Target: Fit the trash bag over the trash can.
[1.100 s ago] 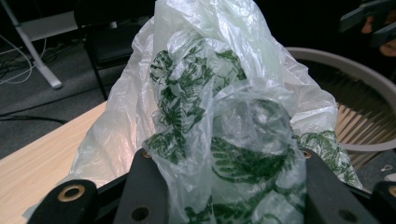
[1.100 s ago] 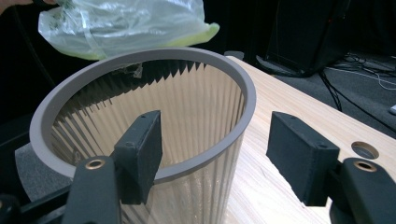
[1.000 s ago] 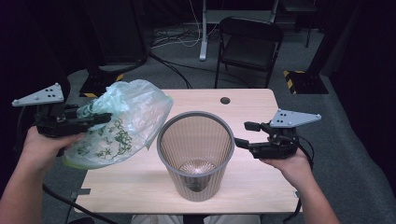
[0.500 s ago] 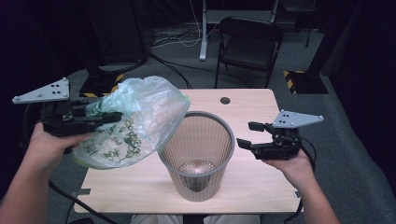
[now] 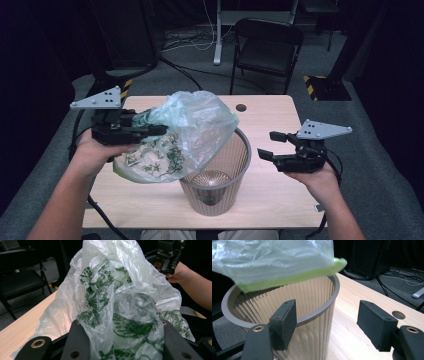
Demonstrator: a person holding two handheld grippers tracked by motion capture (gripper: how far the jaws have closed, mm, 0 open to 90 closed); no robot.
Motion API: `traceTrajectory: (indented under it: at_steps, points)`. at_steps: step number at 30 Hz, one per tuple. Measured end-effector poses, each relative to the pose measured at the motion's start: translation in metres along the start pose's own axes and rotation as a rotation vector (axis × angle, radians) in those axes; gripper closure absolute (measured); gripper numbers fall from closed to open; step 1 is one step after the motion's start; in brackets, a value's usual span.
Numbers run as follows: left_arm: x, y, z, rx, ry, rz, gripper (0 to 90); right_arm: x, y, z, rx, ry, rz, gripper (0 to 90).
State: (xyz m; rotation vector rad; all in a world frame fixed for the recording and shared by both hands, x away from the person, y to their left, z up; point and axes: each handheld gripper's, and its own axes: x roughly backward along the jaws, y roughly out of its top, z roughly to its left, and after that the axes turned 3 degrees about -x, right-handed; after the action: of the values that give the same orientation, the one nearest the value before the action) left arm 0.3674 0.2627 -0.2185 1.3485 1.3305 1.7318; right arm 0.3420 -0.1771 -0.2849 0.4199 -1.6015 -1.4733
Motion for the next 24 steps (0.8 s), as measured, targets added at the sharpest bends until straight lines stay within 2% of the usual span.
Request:
traceTrajectory:
  at_steps: [12, 15, 18, 20, 22, 24]
  points:
    - [-0.017, 0.008, -0.008, -0.020, -0.041, -0.001, 65.5, 0.006, -0.001, -0.001, 0.003, -0.011, -0.003, 31.1]
    - [-0.021, 0.013, -0.012, -0.022, -0.068, -0.012, 65.5, 0.009, 0.000, -0.001, 0.005, -0.015, -0.010, 31.2]
    - [-0.026, 0.018, -0.022, -0.045, -0.103, -0.015, 65.5, 0.013, 0.001, -0.001, 0.007, -0.018, -0.017, 31.2]
    - [-0.031, 0.018, -0.028, -0.060, -0.124, -0.008, 65.5, 0.015, 0.000, -0.001, 0.008, -0.021, -0.022, 31.1]
    - [-0.037, 0.017, -0.031, -0.071, -0.123, 0.011, 65.4, 0.017, 0.000, -0.001, 0.006, -0.024, -0.027, 31.1]
    - [-0.044, 0.014, -0.031, -0.065, -0.127, 0.028, 65.1, 0.019, -0.001, -0.001, 0.003, -0.028, -0.025, 31.1]
